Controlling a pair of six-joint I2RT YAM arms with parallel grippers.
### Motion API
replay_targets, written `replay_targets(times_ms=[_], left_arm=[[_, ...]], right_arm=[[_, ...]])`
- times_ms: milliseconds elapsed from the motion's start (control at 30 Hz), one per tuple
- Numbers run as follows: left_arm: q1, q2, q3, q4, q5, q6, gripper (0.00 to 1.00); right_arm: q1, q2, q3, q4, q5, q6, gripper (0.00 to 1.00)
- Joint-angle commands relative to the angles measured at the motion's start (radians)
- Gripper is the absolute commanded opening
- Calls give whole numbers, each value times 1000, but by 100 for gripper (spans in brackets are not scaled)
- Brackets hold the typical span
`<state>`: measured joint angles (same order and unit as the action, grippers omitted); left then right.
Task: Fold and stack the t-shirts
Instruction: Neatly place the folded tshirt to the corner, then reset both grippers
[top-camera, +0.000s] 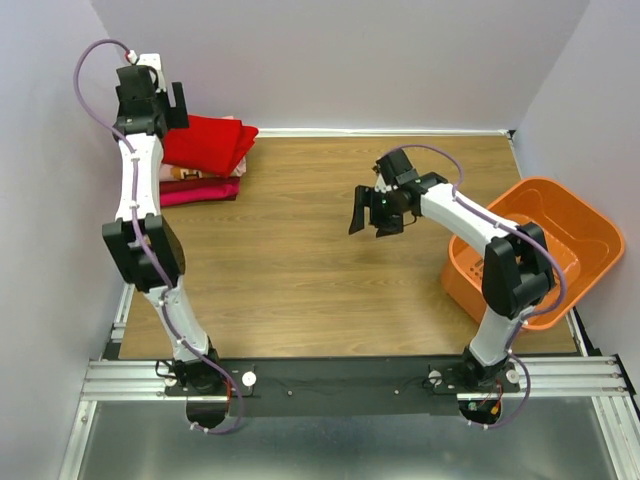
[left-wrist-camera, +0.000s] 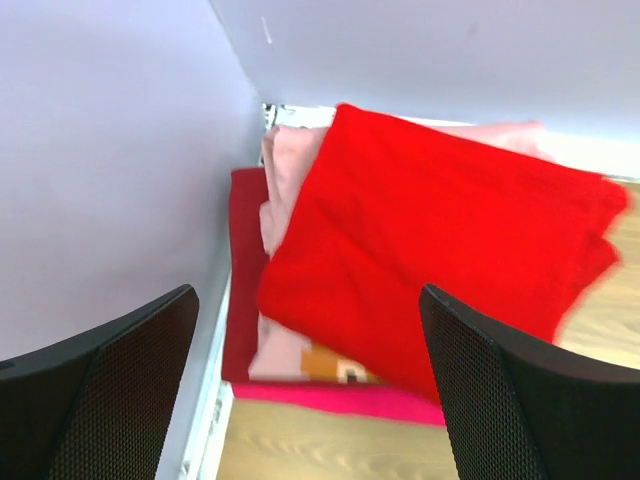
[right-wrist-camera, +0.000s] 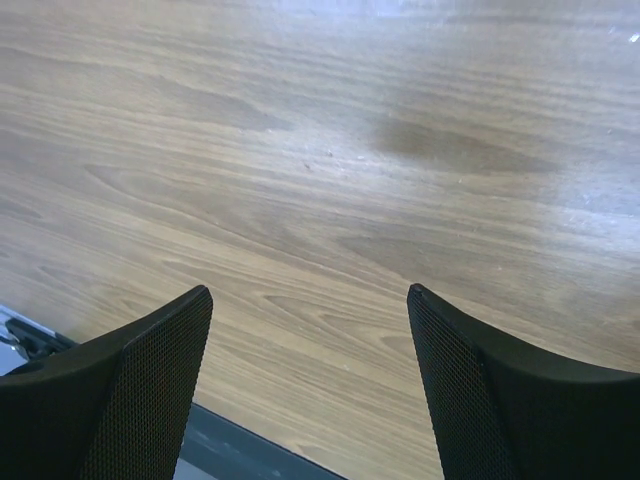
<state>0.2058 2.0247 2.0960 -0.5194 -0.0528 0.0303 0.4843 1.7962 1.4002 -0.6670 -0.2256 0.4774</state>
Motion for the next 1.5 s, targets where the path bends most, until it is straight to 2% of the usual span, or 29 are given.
replay_targets(times_ms=[0, 233, 333, 500, 600, 900, 1467], left_arm=[[-26, -203, -181, 159, 34, -93, 98], [-104, -519, -605, 335, -2, -205, 98], [-201, -654, -776, 381, -57, -259, 98], [-437, -895, -1049, 420, -186, -414, 99], [-486, -961, -1163, 424, -225, -483, 98], [-493, -1095, -1243, 414, -269, -428, 98], [-493, -1081, -1197, 437, -325, -360, 98]], right_arm=[[-1, -49, 33, 4, 75, -13, 86], [-1, -100, 20, 63, 175, 3, 86], [-1, -123, 3, 98, 221, 12, 86], [-3, -161, -29, 155, 345, 59, 86], [-1, -185, -56, 188, 394, 86, 86], [-1, -235, -116, 233, 447, 86, 86], [-1, -267, -148, 267, 491, 109, 86]])
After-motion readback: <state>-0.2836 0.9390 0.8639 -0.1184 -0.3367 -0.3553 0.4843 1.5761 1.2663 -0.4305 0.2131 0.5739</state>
